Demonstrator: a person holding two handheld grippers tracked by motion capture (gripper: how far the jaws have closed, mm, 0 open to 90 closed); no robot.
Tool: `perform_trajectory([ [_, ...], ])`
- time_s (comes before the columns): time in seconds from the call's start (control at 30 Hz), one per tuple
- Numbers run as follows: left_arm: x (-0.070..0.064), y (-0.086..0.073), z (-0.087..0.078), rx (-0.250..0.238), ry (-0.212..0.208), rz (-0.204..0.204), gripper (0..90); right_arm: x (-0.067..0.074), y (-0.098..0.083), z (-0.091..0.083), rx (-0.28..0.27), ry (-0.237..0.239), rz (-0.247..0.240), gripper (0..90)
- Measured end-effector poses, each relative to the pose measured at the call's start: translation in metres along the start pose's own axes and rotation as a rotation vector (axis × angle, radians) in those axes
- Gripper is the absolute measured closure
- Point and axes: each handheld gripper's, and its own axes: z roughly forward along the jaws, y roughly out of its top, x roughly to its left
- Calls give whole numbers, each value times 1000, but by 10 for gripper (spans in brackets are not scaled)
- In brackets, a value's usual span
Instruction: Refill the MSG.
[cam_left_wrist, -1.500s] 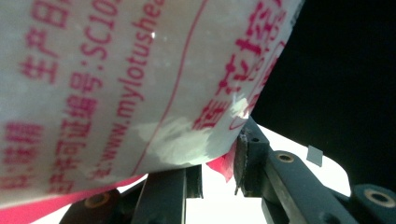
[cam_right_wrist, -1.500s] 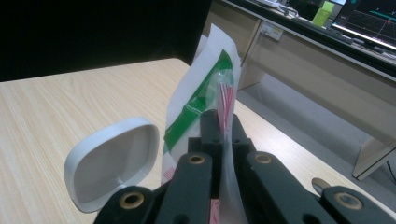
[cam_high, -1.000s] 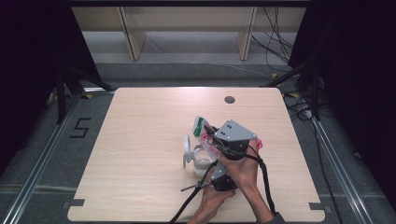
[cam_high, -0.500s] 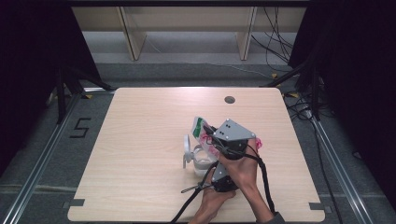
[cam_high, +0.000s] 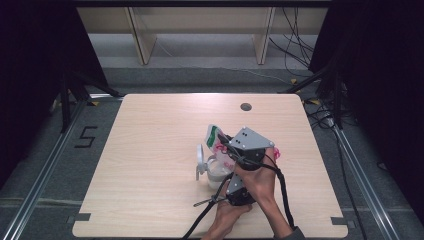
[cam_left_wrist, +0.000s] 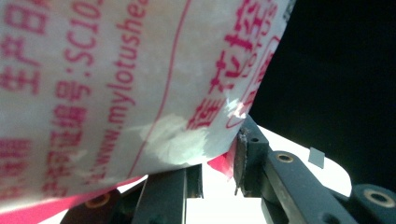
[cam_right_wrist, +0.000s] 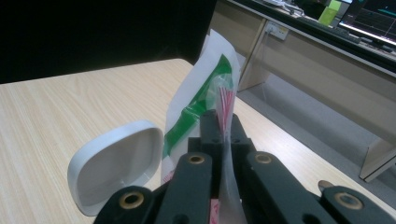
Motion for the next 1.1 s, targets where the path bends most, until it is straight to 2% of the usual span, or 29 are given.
perform_trajectory([
  [0.33, 0, 0, 1, -7, -1, -5, 753, -1, 0, 0, -6, 6, 14, 900],
  [0.4, -1, 0, 1, -4, 1, -1, 752, 0, 0, 0, -2, -6, 4, 900],
  [0.47, -3, -1, 3, -40, 2, -44, 752, 1, 0, 1, 1, -9, -3, 900],
  [0.5, -3, 0, 2, -38, 2, -42, 752, 1, 0, 1, 1, -6, -6, 900],
  [0.53, -1, 0, 1, -12, 2, -7, 752, 1, 0, 1, 1, -2, -3, 900],
  [0.57, -1, 0, 0, -15, -1, -5, 752, 2, 1, 0, 3, -7, -5, 900],
  [0.6, -3, 0, 2, -43, -4, -40, 752, 2, 1, 0, 0, -11, -13, 900],
  [0.63, -3, 0, 2, -47, 0, -45, 752, 3, 1, 1, 1, -8, -12, 900],
  [0.77, -2, -1, 2, -43, -2, -44, 753, 4, 1, 2, 2, -9, -15, 900],
  [0.8, 0, 0, 0, -19, -2, -10, 753, 3, 1, 1, -2, -13, -11, 900],
  [0.87, 0, 0, 0, -14, -7, -10, 753, 2, 1, 1, 0, -6, -4, 900],
  [0.93, -2, -1, 3, -44, -2, -53, 753, 3, 0, 2, 1, -10, -10, 900],
  [1.0, -1, -1, 1, -38, -16, -50, 752, 4, 0, 2, 8, -4, -9, 900],
  [1.07, 1, 1, -1, -23, -13, -22, 753, 5, 2, 1, -4, -9, -14, 900],
  [1.1, -1, 1, 1, -44, -18, -51, 753, 6, 3, 1, -3, -9, -21, 900],
])
